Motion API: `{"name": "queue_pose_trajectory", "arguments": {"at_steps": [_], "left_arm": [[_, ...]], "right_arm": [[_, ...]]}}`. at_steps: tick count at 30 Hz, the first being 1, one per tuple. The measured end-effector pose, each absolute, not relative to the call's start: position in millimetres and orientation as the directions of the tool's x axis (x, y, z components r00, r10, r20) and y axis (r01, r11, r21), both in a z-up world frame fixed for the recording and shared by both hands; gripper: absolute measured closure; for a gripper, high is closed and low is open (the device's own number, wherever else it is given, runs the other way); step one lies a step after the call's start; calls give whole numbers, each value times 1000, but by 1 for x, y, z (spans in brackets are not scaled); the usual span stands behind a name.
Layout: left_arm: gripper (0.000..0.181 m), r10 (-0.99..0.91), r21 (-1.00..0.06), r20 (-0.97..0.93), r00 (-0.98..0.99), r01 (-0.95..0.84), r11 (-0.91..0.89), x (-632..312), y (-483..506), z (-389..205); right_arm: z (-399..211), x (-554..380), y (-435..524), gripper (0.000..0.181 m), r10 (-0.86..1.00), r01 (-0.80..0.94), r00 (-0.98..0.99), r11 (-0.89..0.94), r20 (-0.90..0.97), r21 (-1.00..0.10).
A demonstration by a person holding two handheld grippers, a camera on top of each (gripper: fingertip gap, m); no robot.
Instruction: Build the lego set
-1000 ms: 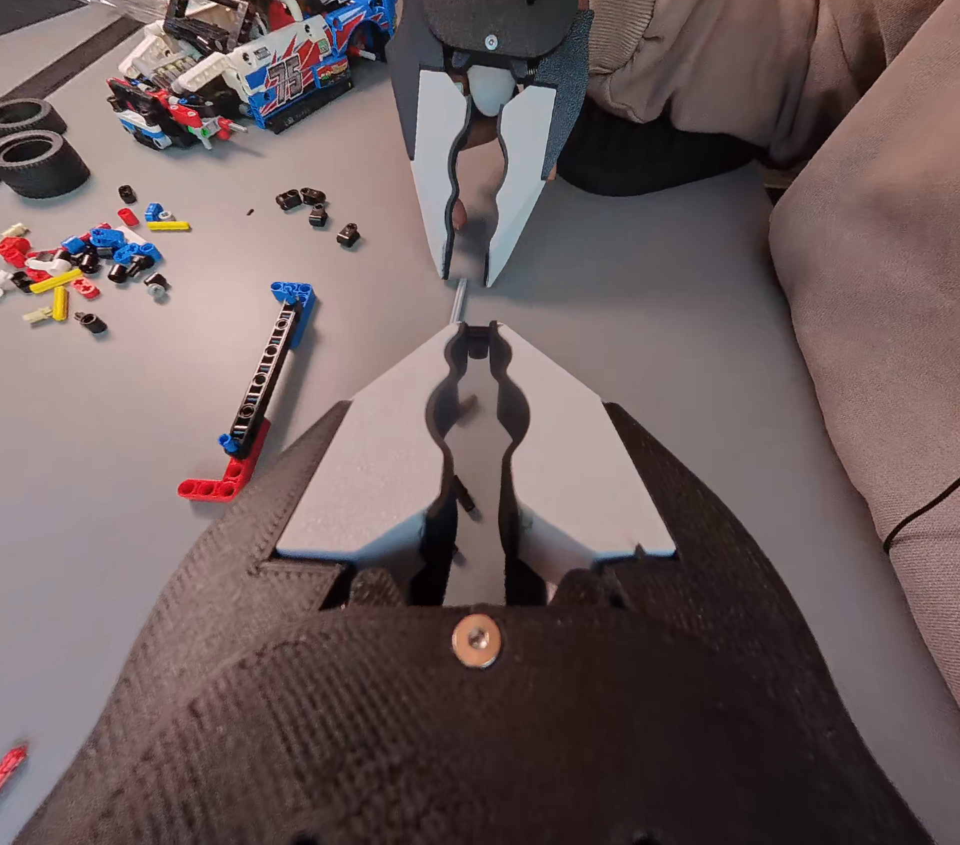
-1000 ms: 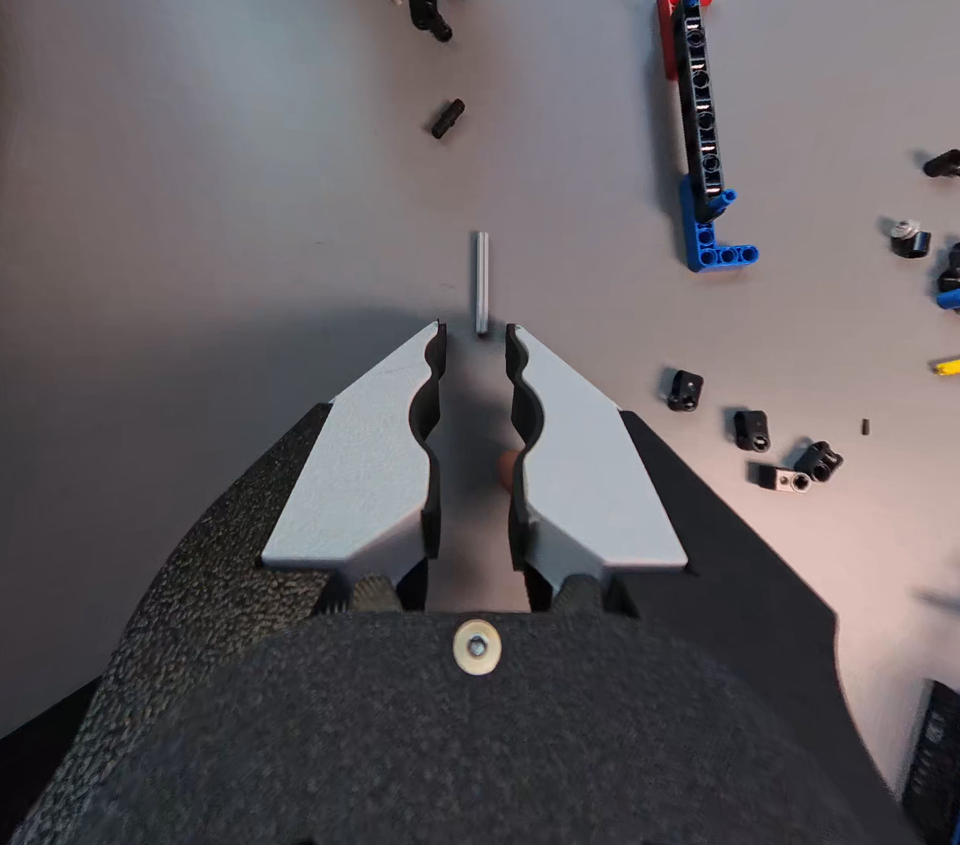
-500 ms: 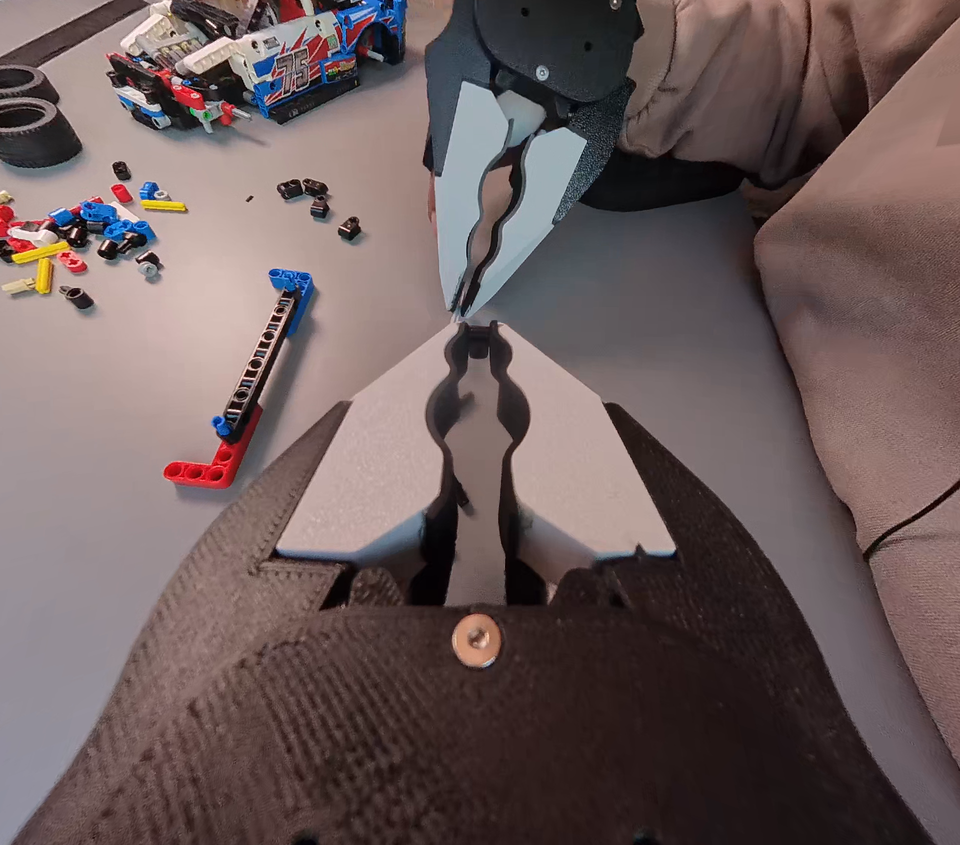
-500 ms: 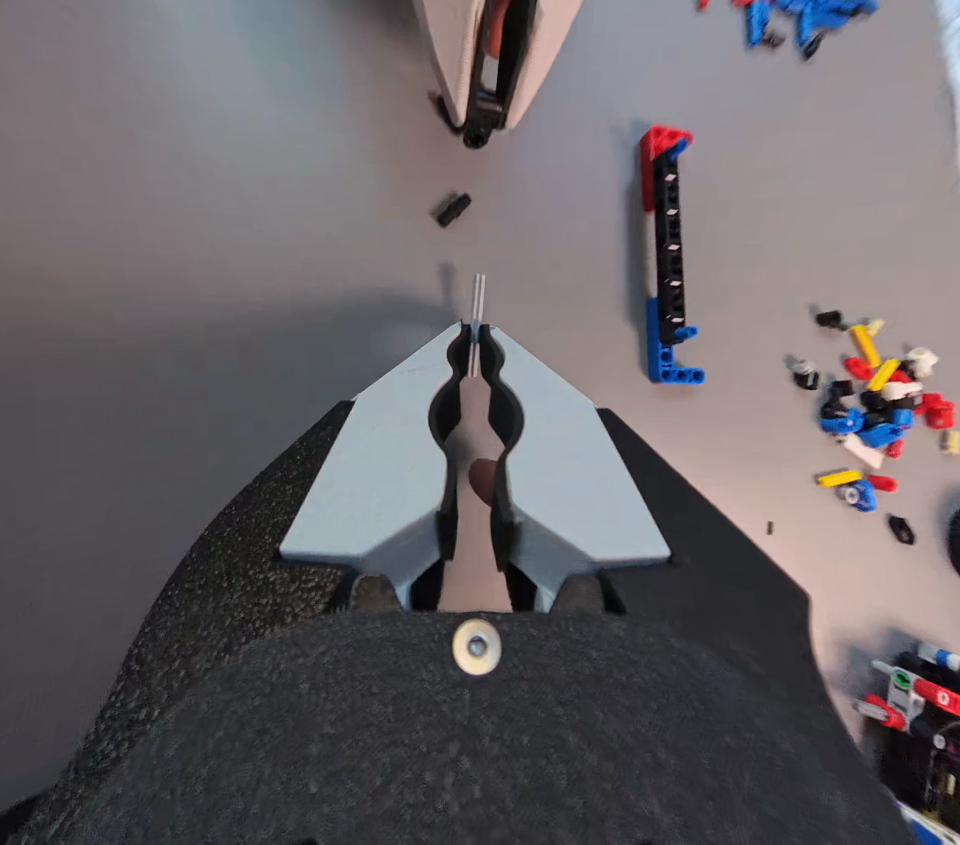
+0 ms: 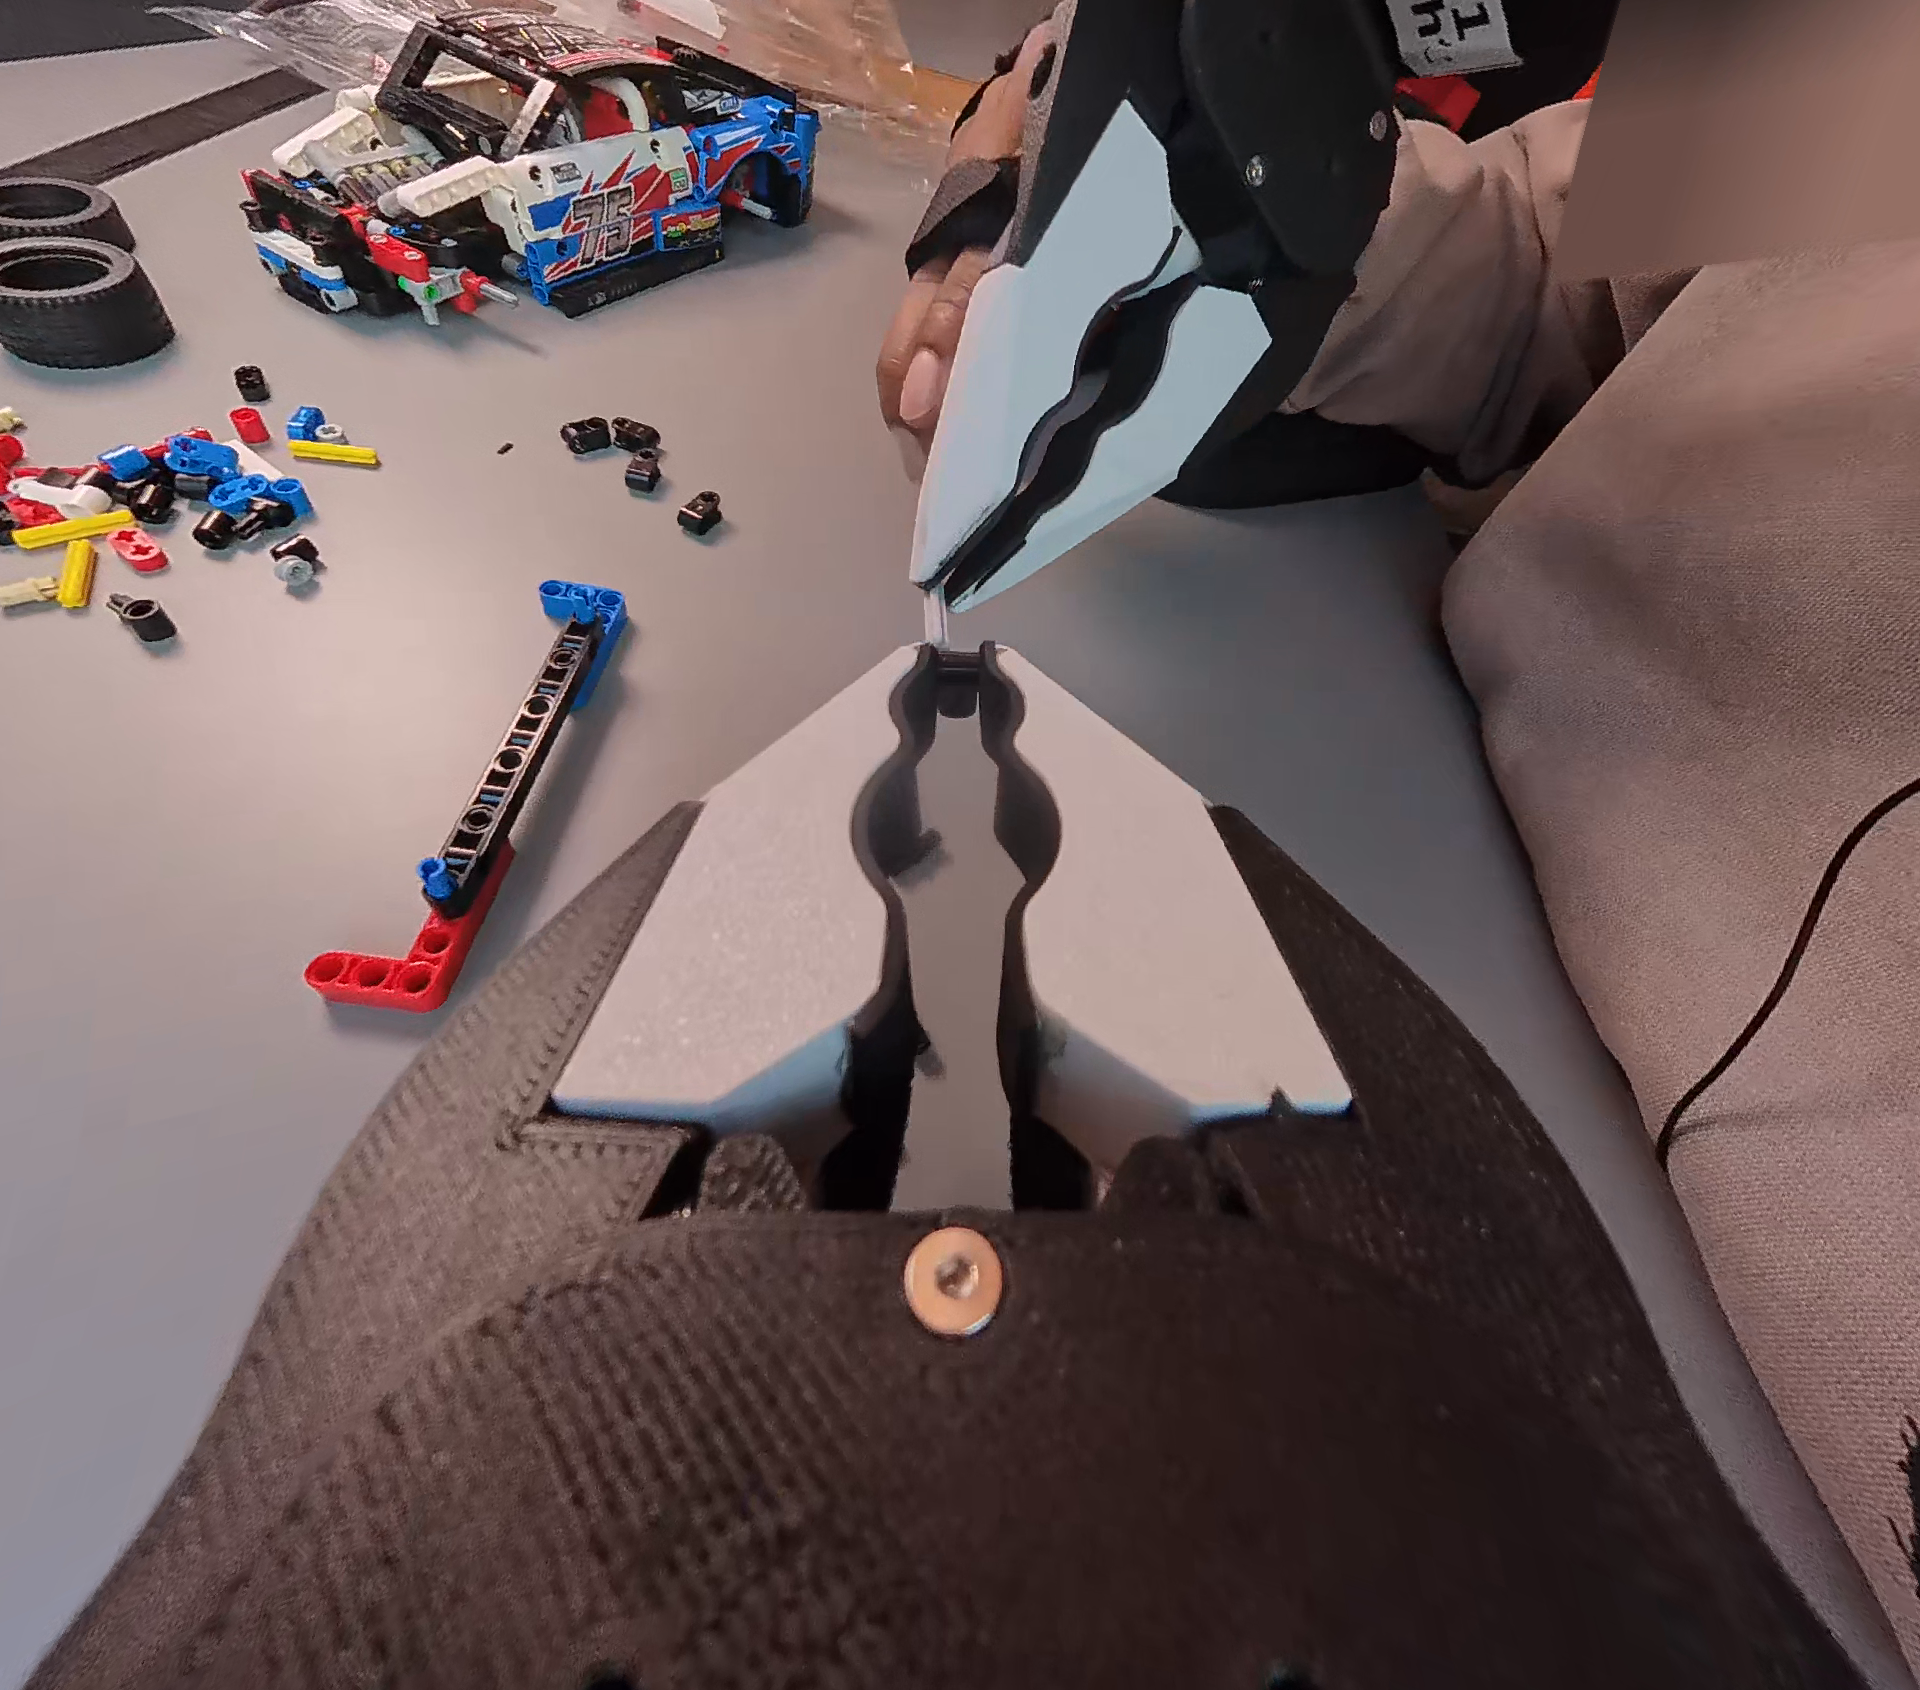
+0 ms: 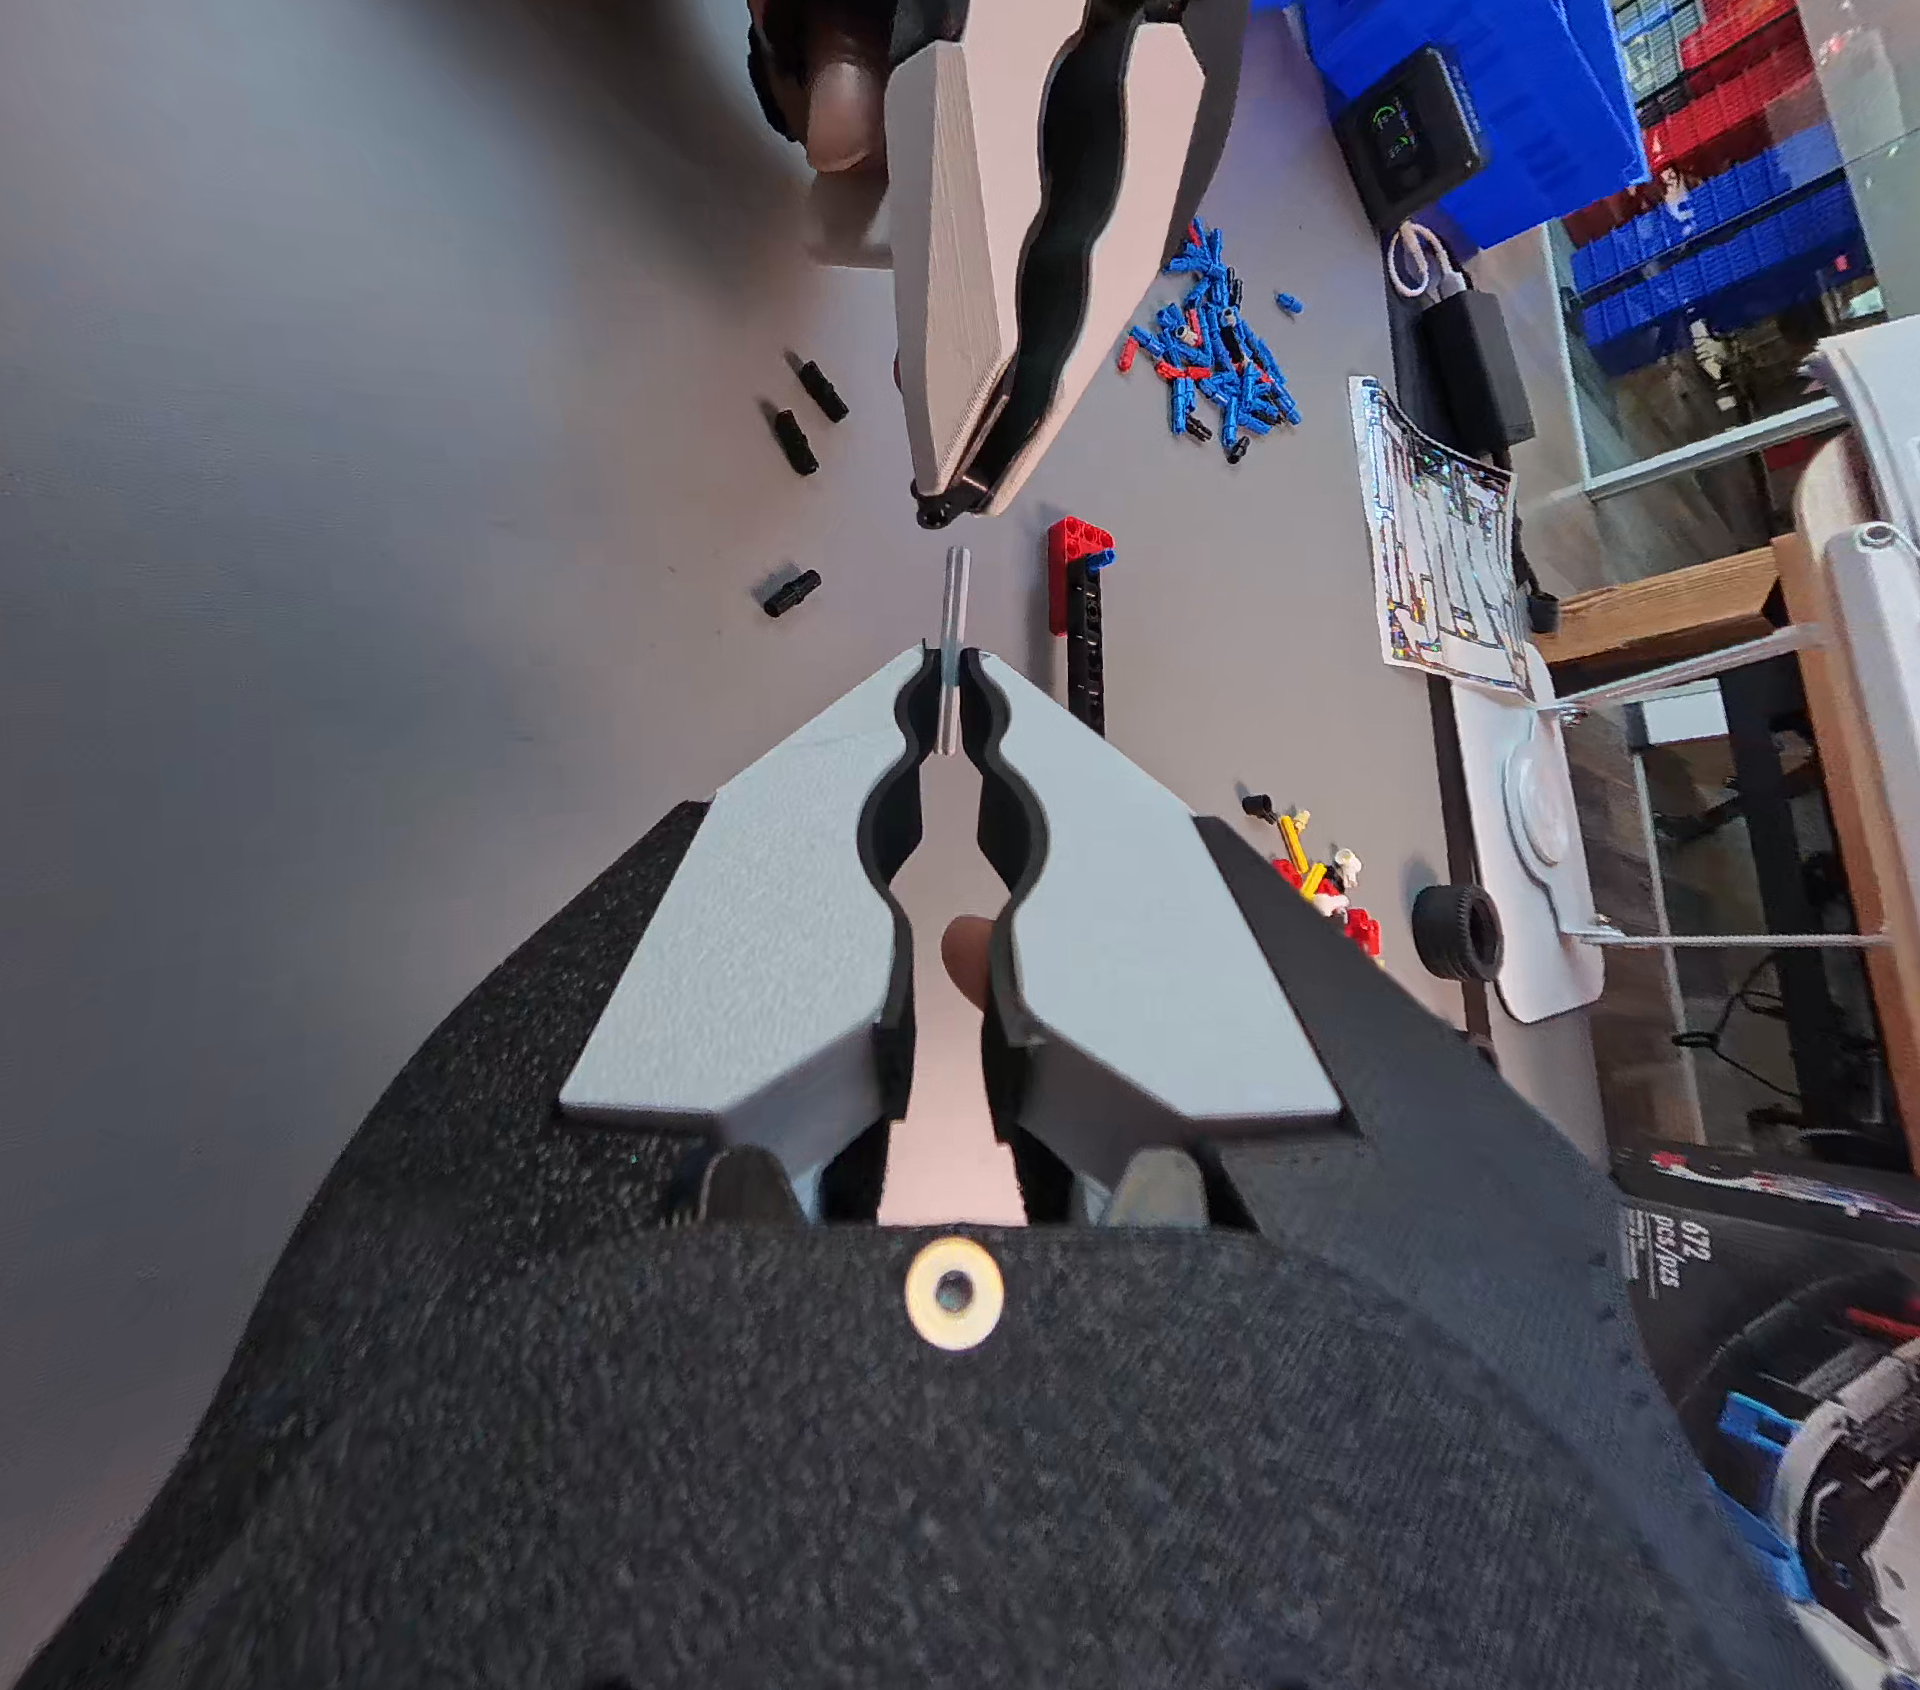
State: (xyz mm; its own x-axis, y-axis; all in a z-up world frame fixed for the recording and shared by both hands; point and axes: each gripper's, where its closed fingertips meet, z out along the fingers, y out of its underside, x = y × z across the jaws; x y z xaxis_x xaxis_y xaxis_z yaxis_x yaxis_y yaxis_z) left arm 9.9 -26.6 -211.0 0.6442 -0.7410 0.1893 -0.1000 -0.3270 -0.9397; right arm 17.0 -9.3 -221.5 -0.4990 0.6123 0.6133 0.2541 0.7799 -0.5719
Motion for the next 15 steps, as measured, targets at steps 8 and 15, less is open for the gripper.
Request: {"name": "queue_pose_trajectory", "arguments": {"at_steps": [8, 15], "left_arm": [[174, -729, -942, 183, 660, -96, -323, 9, -23, -212], [174, -720, -938, 187, 669, -95, -332, 9, -21, -214]], "right_arm": [[-224, 14, -11, 179, 570, 250, -492, 817, 658, -520], [-224, 14, -12, 179, 533, 249, -491, 844, 689, -476]]}}
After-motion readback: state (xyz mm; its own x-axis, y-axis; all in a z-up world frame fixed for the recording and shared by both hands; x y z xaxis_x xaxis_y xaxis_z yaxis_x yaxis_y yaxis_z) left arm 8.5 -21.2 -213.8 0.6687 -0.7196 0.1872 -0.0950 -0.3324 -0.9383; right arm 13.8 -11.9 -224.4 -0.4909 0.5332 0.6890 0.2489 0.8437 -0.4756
